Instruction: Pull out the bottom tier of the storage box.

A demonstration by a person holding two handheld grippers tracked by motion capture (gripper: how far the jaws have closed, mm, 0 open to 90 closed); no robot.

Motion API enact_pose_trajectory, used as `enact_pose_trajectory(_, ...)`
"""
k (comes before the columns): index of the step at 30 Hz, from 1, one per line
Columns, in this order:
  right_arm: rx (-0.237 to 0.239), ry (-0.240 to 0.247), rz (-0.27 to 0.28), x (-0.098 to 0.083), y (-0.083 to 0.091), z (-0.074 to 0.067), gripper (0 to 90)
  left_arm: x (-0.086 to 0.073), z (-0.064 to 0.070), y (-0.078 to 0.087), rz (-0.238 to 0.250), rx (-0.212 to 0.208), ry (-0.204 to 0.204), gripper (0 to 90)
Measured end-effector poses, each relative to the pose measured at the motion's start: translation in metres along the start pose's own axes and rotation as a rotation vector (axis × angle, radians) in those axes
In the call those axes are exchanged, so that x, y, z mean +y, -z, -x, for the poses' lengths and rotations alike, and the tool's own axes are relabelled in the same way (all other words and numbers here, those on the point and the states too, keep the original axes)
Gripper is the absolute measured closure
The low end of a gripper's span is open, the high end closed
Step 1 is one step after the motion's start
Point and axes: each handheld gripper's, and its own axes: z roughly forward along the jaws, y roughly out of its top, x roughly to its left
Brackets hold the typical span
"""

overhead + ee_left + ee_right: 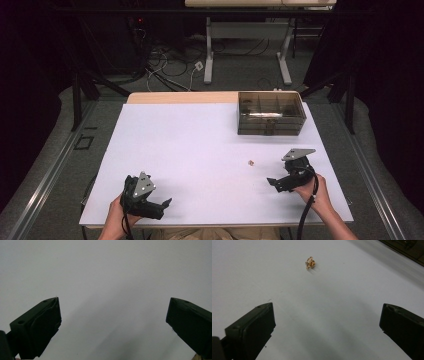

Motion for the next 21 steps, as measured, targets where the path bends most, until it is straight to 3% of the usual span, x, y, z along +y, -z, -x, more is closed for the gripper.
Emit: enact_pose_trajectory(21,-0.037,-0.023,-0.043,0.019,-0.022,0.025,0.0,0.000,0.001,-0.001,0.004,0.004,-0.005,0.0)
